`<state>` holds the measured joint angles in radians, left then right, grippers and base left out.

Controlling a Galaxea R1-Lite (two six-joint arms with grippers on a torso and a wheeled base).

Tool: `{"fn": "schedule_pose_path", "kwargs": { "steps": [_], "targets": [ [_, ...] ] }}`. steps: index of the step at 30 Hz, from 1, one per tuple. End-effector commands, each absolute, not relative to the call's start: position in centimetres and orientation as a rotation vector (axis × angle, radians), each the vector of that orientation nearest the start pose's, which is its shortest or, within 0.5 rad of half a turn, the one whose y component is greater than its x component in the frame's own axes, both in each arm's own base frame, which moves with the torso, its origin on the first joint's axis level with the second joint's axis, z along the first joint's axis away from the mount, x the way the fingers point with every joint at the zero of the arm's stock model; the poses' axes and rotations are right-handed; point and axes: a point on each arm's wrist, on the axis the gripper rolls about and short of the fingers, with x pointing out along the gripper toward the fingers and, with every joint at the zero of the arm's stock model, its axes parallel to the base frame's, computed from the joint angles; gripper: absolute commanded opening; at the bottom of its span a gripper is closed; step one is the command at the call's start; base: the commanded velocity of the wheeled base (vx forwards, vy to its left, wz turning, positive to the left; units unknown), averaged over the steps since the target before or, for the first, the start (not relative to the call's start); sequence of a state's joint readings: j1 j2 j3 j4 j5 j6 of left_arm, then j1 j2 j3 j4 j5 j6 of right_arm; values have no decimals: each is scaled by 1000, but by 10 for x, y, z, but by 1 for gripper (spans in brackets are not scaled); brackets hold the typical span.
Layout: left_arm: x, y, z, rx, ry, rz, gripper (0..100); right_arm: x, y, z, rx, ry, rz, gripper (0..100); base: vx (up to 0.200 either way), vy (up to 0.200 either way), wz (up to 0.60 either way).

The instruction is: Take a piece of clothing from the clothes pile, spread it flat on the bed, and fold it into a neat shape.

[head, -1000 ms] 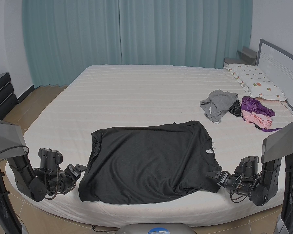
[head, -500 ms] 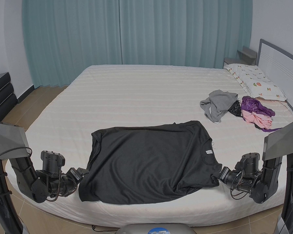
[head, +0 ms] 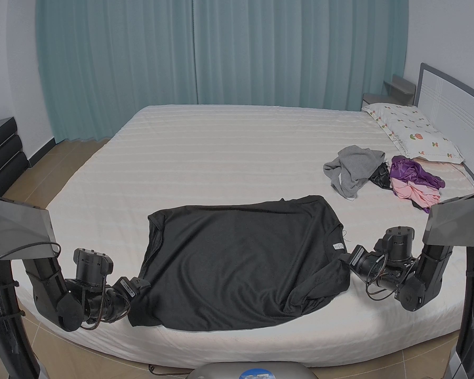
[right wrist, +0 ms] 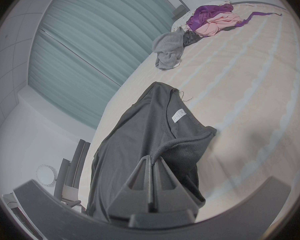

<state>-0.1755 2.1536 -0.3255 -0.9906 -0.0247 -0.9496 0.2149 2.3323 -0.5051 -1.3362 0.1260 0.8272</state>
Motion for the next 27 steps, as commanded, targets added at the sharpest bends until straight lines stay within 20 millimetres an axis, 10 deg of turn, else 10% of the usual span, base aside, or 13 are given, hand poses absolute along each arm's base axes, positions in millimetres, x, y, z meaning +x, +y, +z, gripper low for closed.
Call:
{"fn": "schedule_pose_path", "kwargs": {
  "steps": [1, 22, 23, 27],
  "targets": [
    [259, -48, -17, -819, 854, 227, 100, 343, 78, -13, 773, 587, 119, 0, 0, 0, 0],
    [262, -49, -23, -819, 820, 226, 100, 428, 96, -29, 752, 615, 118, 0, 0, 0, 0],
    [262, -49, -23, -819, 820, 226, 100, 433, 97, -33, 745, 611, 124, 100, 0, 0, 0],
    [262, -49, -23, -819, 820, 226, 100, 432, 94, -34, 745, 608, 119, 100, 0, 0, 0]
  ]
}}
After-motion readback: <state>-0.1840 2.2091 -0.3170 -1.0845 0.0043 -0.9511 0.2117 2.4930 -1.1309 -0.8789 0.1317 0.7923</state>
